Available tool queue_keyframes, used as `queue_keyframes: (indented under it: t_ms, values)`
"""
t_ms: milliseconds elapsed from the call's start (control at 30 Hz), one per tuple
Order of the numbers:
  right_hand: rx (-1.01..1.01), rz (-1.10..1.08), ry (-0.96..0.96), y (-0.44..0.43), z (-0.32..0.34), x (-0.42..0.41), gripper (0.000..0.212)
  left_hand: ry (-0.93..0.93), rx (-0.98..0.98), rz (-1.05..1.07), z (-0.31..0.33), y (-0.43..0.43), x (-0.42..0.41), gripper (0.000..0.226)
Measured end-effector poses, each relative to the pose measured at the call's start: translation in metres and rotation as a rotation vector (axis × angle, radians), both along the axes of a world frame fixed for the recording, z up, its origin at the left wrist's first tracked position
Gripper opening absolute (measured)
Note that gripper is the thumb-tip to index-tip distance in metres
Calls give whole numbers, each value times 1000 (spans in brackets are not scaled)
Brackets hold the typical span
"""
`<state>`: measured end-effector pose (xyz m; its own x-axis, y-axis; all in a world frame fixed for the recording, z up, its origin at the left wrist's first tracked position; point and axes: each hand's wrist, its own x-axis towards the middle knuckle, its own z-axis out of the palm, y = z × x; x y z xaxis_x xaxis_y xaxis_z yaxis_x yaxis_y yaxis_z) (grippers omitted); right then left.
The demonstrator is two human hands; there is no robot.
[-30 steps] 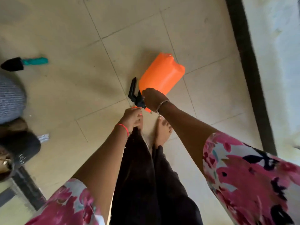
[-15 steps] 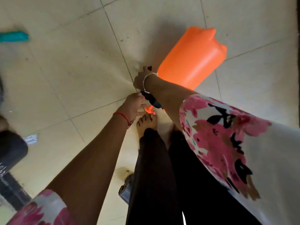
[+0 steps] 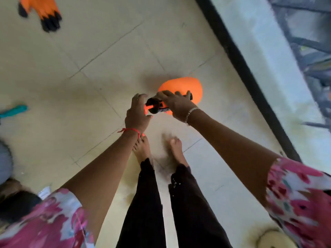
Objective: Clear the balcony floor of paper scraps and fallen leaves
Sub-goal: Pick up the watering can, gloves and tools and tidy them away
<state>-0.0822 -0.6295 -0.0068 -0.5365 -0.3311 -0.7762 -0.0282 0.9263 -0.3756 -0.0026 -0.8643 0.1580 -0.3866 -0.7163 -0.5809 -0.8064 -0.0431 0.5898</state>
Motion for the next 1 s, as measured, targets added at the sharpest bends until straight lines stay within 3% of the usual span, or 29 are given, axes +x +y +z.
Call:
queue_keyframes:
  t_ms: [33,100,133,167,200,267,367,467,700,800,1000]
  values:
    - [44,-12,36,0,9,-17,45,57,-56,-24,10,3,-13,69]
    - [11,-255,22,-45,107,-58,37,185,-25,-26,32,11,-42,72]
    - [-3,-144,88,-62,160,-77,40,230,30,-39,41,17,-55,73]
    - [-257,-5,207,-76,200,-100,48,275,72,-68,50,26,-69,72]
    - [-376,75,181,-84,230,-117,50,282,71,-140,57,35,-82,69]
    - [-411,24,181,-48,275,-133,49,265,17,-319,66,63,-106,58]
    - [-399,-221,242,25,290,-146,42,261,41,-507,77,112,-146,49]
    - [-299,-355,171,100,299,-160,11,233,54,-659,95,164,-184,42]
    - [-224,-302,248,306,317,-177,30,201,35,-924,138,353,-230,36]
    - [-231,-363,295,379,331,-184,10,212,66,-955,153,425,-252,34]
    - [-215,-469,521,504,353,-217,17,386,91,-1071,179,550,-308,32]
